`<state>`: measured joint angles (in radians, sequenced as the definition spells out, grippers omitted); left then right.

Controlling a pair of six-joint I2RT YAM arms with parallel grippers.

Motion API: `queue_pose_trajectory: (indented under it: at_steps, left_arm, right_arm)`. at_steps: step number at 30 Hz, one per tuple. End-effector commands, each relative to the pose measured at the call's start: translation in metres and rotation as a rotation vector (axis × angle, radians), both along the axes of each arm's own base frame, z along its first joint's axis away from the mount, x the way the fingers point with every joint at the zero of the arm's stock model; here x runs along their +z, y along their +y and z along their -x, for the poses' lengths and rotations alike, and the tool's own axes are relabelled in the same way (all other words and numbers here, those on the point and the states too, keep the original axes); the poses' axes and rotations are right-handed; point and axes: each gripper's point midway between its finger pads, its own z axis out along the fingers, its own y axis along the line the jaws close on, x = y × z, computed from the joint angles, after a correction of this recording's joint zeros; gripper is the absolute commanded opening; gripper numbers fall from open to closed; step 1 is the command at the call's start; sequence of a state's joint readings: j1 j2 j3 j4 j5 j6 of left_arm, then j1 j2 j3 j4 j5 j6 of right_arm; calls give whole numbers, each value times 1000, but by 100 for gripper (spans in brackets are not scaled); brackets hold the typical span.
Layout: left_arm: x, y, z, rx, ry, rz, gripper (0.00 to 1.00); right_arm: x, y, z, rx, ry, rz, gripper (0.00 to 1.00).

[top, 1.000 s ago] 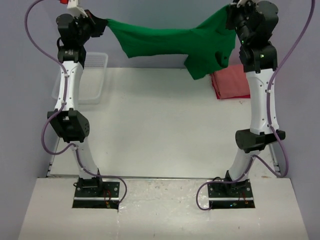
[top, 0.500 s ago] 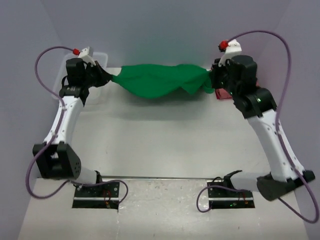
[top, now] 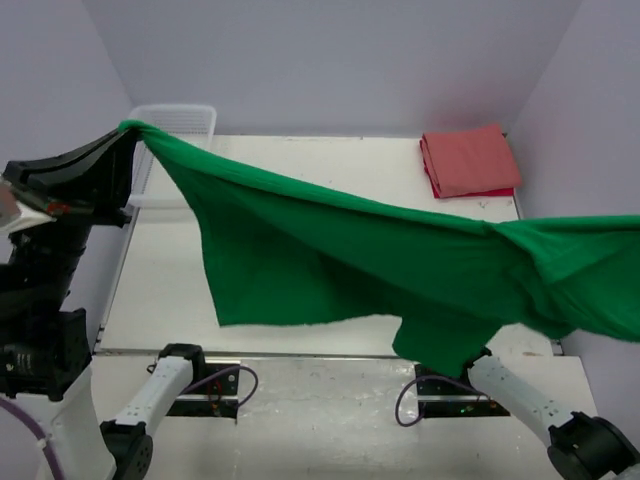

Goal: Fold and stack the t-shirts
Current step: Flatten out the tshirt

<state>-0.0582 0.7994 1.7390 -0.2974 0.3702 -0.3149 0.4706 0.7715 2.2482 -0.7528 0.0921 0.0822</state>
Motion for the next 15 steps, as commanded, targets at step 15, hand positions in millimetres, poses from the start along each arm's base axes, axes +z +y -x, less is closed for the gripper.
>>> queue_pose_trajectory:
  at_steps: [15]
  left_arm:
    - [-107, 15, -370, 122, 431, -47, 0]
  right_arm:
    - [-28, 113, -364, -246, 298, 325, 0]
